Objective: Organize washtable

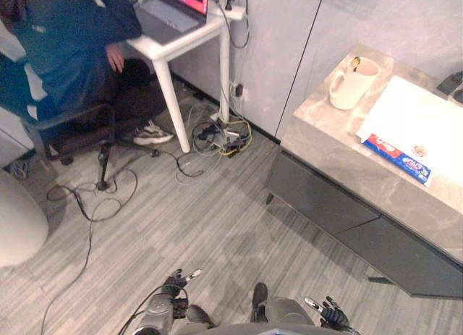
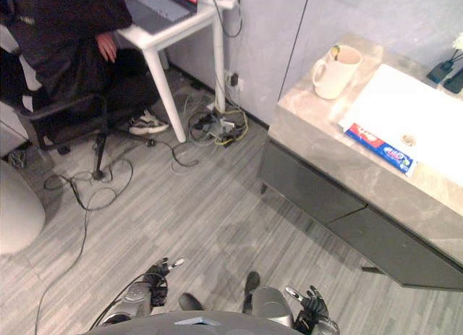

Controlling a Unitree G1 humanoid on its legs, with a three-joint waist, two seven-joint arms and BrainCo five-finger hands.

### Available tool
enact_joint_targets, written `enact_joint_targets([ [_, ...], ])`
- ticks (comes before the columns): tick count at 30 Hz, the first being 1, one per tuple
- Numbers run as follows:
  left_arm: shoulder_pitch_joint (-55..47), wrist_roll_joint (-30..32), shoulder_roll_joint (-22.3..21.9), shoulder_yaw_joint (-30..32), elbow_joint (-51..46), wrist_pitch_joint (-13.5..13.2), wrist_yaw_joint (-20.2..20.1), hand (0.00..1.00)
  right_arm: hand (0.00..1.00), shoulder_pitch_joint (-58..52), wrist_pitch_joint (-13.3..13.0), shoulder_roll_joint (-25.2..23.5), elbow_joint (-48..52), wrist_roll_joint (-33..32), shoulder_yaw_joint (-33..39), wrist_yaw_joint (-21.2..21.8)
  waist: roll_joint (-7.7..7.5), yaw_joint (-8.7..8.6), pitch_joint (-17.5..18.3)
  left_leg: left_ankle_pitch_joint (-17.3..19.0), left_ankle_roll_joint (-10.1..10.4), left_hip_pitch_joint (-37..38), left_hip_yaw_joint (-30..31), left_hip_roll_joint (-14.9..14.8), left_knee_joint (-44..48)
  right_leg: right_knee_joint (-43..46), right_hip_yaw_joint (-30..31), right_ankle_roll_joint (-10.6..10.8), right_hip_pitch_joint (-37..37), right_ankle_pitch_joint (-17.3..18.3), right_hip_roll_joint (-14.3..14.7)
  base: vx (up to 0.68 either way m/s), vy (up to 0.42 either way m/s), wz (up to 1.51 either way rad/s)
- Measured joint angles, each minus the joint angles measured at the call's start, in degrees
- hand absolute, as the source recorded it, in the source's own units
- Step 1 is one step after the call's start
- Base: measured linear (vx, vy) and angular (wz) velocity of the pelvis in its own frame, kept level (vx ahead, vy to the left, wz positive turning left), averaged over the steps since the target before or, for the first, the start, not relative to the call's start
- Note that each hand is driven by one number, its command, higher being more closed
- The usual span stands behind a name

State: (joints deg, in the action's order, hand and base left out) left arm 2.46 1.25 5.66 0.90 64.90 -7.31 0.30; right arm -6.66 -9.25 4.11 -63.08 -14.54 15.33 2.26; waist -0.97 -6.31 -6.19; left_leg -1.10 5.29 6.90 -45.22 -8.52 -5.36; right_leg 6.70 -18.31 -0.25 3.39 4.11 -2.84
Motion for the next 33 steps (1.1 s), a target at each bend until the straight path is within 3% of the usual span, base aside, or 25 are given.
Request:
enact_joint_targets([
  [3, -0.3, 0.2, -0.1, -1.6, -0.9, -0.2, -0.1, 0.00, 0.00, 0.2, 0.0, 0.0, -0.6, 0.0, -0.1, 0.0, -0.08, 0.63, 0.9, 6.5, 1.1, -1.7, -0.8, -5.1, 13.4, -0.5, 1.5, -0.8, -1.7, 0.6, 0.8, 0.09, -0.091, -0.28],
  [4, -0.6, 0.2, -0.2, -1.5, -1.1, -0.2, -0.3, 0.00, 0.00, 0.2, 0.0, 0.3, -0.7, 0.0, -0.1, 0.0, 0.12, 0.74, 0.9, 10.1, 0.8, -3.4, -0.6, -9.7, 24.6, -0.5, 2.7, -1.3, -3.2, 1.3, 1.6, 0.03, -0.047, -0.40],
  [5, -1.2, 0.3, -0.2, -1.4, -1.2, -0.2, -0.4, 0.00, 0.00, 0.2, 0.0, 0.5, -0.7, 0.0, -0.2, 0.0, 0.43, 0.73, 0.8, 11.2, 0.3, -4.5, -0.3, -12.5, 30.9, -0.5, 3.4, -1.3, -4.1, 1.6, 2.3, 0.02, -0.082, -0.70],
  [6, -2.6, 0.2, -0.3, -0.6, -1.5, -0.1, -0.4, 0.00, 0.00, 0.1, 0.0, 0.8, -0.8, 0.0, -0.2, 0.0, 1.40, 0.81, 0.2, 11.0, -1.1, -6.3, 1.9, -18.5, 43.2, -0.3, 5.2, -1.8, -6.3, 1.9, 3.8, 0.00, -0.090, -0.88],
  [7, -3.9, 0.3, -0.7, 0.1, -1.6, 0.1, -0.6, 0.00, 0.00, 0.2, 0.0, 1.4, -1.4, 0.0, -0.2, 0.1, 2.41, 1.02, -0.4, 9.0, -4.3, -7.2, 5.8, -21.5, 50.6, 0.0, 7.2, -2.2, -8.1, 2.2, 5.0, -0.04, -0.121, -1.32],
  [8, -4.8, 0.2, -0.7, 1.6, -2.0, 0.1, -0.6, 0.00, 0.00, 0.2, 0.0, 2.4, -2.3, 0.0, -0.3, 0.1, 4.20, 1.51, -0.8, 4.5, -6.8, -9.3, 13.3, -22.4, 56.2, 0.5, 10.3, -2.5, -9.5, 2.5, 6.3, -0.10, -0.194, -1.70],
  [9, -5.6, -0.2, -1.3, 3.6, -2.0, 0.0, -0.5, 0.00, 0.00, -0.5, 0.0, 2.9, -2.4, 0.1, -0.8, 0.2, 4.15, 2.58, -0.7, -1.6, -5.8, -10.1, 19.4, -20.7, 58.9, 1.6, 14.4, -2.6, -9.9, 3.0, 6.7, -0.16, -0.250, -1.68],
  [10, -6.2, -0.3, -1.2, 4.3, -1.9, -0.1, -0.5, 0.00, 0.00, -0.6, 0.1, 2.9, -2.4, 0.1, -1.0, 0.2, 4.27, 2.84, -0.6, -5.2, -5.0, -10.5, 22.3, -19.3, 59.6, 2.3, 16.5, -2.8, -9.8, 3.3, 6.7, -0.20, -0.294, -1.78],
  [11, -7.0, -0.3, -0.7, 6.1, -2.0, -0.5, -0.4, 0.00, 0.00, -0.4, 0.0, 2.7, -2.2, 0.2, -1.4, 0.2, 3.89, 3.04, -0.5, -7.1, -3.2, -12.1, 27.9, -15.8, 62.0, 3.1, 20.8, -3.9, -9.3, 4.4, 6.2, -0.22, -0.224, -1.46],
  [12, -7.0, -0.3, -1.2, 6.9, -2.0, -0.6, -0.3, 0.00, 0.00, -0.4, 0.2, 3.3, -2.3, 0.4, -1.2, 0.1, 4.59, 3.01, -1.0, 2.2, -1.7, -13.5, 31.9, -12.8, 62.6, 3.7, 23.2, -4.1, -8.9, 4.6, 6.5, -0.30, -0.151, -1.65],
  [13, -7.0, -0.6, -1.9, 8.3, -2.1, -0.9, -0.2, 0.00, 0.00, -0.5, 0.9, 3.9, -2.3, 0.4, -1.2, 0.2, 5.24, 3.21, -1.4, 9.9, -1.4, -14.9, 35.5, -8.3, 58.7, 4.6, 26.1, -4.2, -7.8, 4.9, 6.5, -0.37, -0.080, -1.39],
  [14, -7.2, -0.9, -2.1, 8.7, -2.1, -1.1, 0.0, 0.00, 0.00, -0.6, 1.0, 3.9, -2.2, 0.4, -1.0, 0.2, 5.33, 3.35, -1.5, 12.8, -1.6, -15.8, 37.5, -5.4, 53.4, 5.2, 28.3, -4.0, -6.8, 5.0, 6.5, -0.34, -0.028, -1.23],
  [15, -7.3, -0.9, -2.1, 8.9, -2.1, -1.4, 0.3, 0.00, 0.00, -0.6, 1.0, 3.9, -2.2, 0.4, -1.0, 0.2, 5.33, 3.45, -1.5, 13.4, -1.7, -16.1, 39.0, -3.9, 49.0, 5.4, 29.8, -4.0, -6.2, 5.1, 6.5, -0.16, 0.016, -1.23],
  [16, -7.4, -0.8, -2.2, 9.9, -2.5, -1.5, 0.5, 0.00, 0.00, -1.2, 0.8, 3.9, -1.7, 0.4, -1.2, 0.3, 5.36, 3.61, -1.4, 13.3, -1.4, -16.0, 41.9, -1.6, 38.0, 6.0, 32.0, -3.7, -5.0, 5.2, 6.7, 0.05, 0.068, -1.23],
  [17, -7.4, -0.8, -2.7, 10.6, -2.4, -1.4, 0.8, 0.00, 0.00, -1.6, 0.6, 4.0, -0.5, 0.4, -1.3, 0.4, 5.75, 3.58, -1.3, 12.7, -0.9, -15.8, 44.6, -0.6, 28.4, 6.3, 33.8, -3.2, -3.9, 5.4, 7.5, 0.14, 0.096, -1.15],
  [18, -7.4, -0.8, -2.9, 10.7, -2.3, -1.4, 0.9, 0.00, 0.00, -2.0, 0.5, 4.1, 0.0, 0.4, -1.3, 0.4, 6.12, 3.61, -1.1, 11.8, -0.5, -15.8, 45.5, -0.6, 25.1, 6.7, 34.6, -2.8, -3.5, 5.7, 8.1, 0.19, 0.199, -1.04],
  [19, -7.2, -0.9, -3.2, 11.2, -2.0, -1.4, 1.0, 0.00, 0.00, -2.5, 0.6, 4.3, 0.0, 0.4, -1.4, 0.3, 7.20, 3.70, -0.9, 7.7, 0.8, -15.2, 46.2, -0.8, 23.6, 8.1, 36.7, -1.4, -3.5, 6.8, 9.2, 0.19, 0.201, -0.76],
  [22, -6.9, -0.6, -2.6, 10.1, -1.9, -1.3, 0.9, 0.00, 0.00, -3.4, 0.7, 3.5, -0.1, 0.5, -2.5, 0.6, 4.70, 3.25, 0.4, 9.2, -0.2, -13.8, 42.2, 1.4, 21.6, 8.3, 39.6, 0.3, -3.3, 8.5, 6.5, 0.20, 0.195, -0.53],
  [25, -5.3, -0.1, -2.2, 5.0, -2.0, -1.3, 0.9, 0.00, 0.00, -3.6, 0.9, 2.7, -0.6, 0.5, -2.4, 1.7, 2.30, 3.12, 2.0, 9.9, -1.6, -12.5, 39.1, 5.9, 18.0, 9.6, 41.9, 2.1, -1.4, 11.1, 2.3, 0.30, 0.145, -0.21],
  [27, -4.2, -0.9, -2.7, 3.4, -2.1, -1.3, 1.4, 0.00, 0.00, -4.1, 1.2, 2.5, -0.7, 0.5, -1.3, 1.9, 1.77, 3.31, 1.6, 10.3, -3.2, -10.1, 37.4, 8.3, 15.8, 18.7, 42.7, 3.9, 1.3, 12.6, 1.1, 0.30, 0.113, -0.26],
  [29, -4.2, -1.2, -3.0, 2.6, -3.0, -1.3, 1.6, 0.00, 0.00, -4.2, 1.1, 2.1, 0.1, 0.5, -1.0, 2.0, 1.45, 2.87, 1.3, 10.0, -3.9, -7.9, 36.6, 8.9, 15.3, 31.5, 41.4, 5.4, 6.0, 11.8, 2.6, 0.16, -0.009, -0.13],
  [30, -3.9, -2.6, -2.9, 0.6, -4.4, -1.3, 1.9, 0.00, 0.00, -4.0, 1.0, 1.5, 0.4, 0.4, -0.6, 2.0, 1.19, 2.11, 0.4, 10.6, -4.7, -5.2, 36.7, 9.2, 15.7, 42.7, 38.5, 9.7, 10.4, 8.6, 3.0, 0.08, -0.079, 0.07],
  [31, -3.1, -2.8, -2.5, -0.7, -4.3, -1.5, 2.0, 0.00, 0.00, -3.8, 1.0, 1.3, 0.3, 0.4, -0.1, 2.1, 1.05, 2.05, -0.4, 10.9, -5.1, -3.5, 36.9, 9.1, 15.5, 47.7, 36.0, 8.9, 12.7, 9.2, 2.6, 0.00, -0.108, 0.12],
  [32, -1.8, -3.1, -2.5, -1.9, -4.1, -1.5, 2.1, 0.00, 0.00, -3.4, 1.0, 1.5, 0.2, 0.4, 0.0, 2.0, 0.73, 2.08, -1.1, 10.9, -5.1, -1.4, 37.1, 8.6, 14.3, 49.6, 32.7, 6.3, 15.0, 10.8, 1.3, -0.06, -0.088, 0.15],
  [33, -1.5, -3.1, -2.7, -2.1, -4.1, -1.6, 2.0, 0.00, 0.00, -3.3, 1.0, 1.5, 0.2, 0.4, 0.0, 2.0, 0.90, 2.09, -1.1, 10.9, -5.1, -0.8, 37.2, 8.0, 13.7, 49.0, 30.8, 5.4, 16.3, 11.3, 0.5, -0.13, -0.091, 0.11],
])
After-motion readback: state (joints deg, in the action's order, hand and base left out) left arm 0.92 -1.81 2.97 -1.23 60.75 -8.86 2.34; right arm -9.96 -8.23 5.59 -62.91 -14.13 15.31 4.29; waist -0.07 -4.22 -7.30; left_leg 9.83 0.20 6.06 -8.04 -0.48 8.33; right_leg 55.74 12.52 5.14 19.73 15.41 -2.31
